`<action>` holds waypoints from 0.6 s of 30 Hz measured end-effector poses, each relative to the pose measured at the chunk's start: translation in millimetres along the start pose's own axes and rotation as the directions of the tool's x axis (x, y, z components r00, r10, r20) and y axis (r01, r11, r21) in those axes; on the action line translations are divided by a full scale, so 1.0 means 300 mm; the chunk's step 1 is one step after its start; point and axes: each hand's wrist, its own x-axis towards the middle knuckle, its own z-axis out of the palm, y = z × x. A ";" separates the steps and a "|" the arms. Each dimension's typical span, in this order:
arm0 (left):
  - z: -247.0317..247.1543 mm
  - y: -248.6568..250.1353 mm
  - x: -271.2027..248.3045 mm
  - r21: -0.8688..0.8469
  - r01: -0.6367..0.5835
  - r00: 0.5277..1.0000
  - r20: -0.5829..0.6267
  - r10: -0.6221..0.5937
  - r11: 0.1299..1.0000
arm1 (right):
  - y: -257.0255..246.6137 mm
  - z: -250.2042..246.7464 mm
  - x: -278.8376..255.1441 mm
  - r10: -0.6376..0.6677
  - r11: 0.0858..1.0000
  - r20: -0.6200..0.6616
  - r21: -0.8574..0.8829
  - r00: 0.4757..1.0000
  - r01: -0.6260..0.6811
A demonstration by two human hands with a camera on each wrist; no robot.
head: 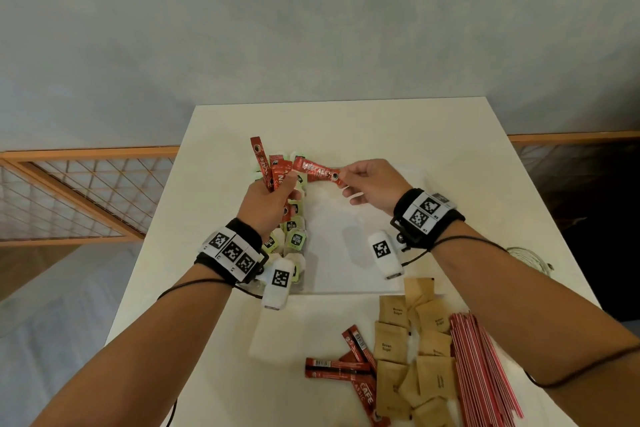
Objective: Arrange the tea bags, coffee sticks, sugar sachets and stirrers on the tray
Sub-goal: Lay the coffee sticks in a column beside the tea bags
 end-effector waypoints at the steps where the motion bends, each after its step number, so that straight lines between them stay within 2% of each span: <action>1: -0.005 0.001 0.007 0.003 0.016 1.000 -0.005 -0.016 1.000 | -0.007 -0.020 0.016 0.003 0.999 -0.025 -0.045 1.000 -0.004; 4: -0.021 0.003 0.026 -0.025 0.063 0.998 -0.028 -0.063 0.998 | -0.008 -0.071 0.064 0.048 0.968 -0.078 -0.241 0.996 -0.065; 7: -0.027 0.006 0.037 -0.025 0.080 0.996 -0.036 -0.081 0.997 | 0.017 -0.090 0.097 0.130 0.925 -0.095 -0.346 0.987 -0.156; 15: -0.024 -0.009 0.041 0.025 0.100 0.994 0.037 -0.101 0.995 | 0.032 -0.043 0.142 0.218 0.913 -0.200 -0.303 0.955 -0.272; 18: -0.029 -0.005 0.037 -0.011 0.133 0.989 0.066 -0.132 0.991 | 0.027 -0.030 0.147 0.239 0.912 -0.241 -0.277 0.941 -0.303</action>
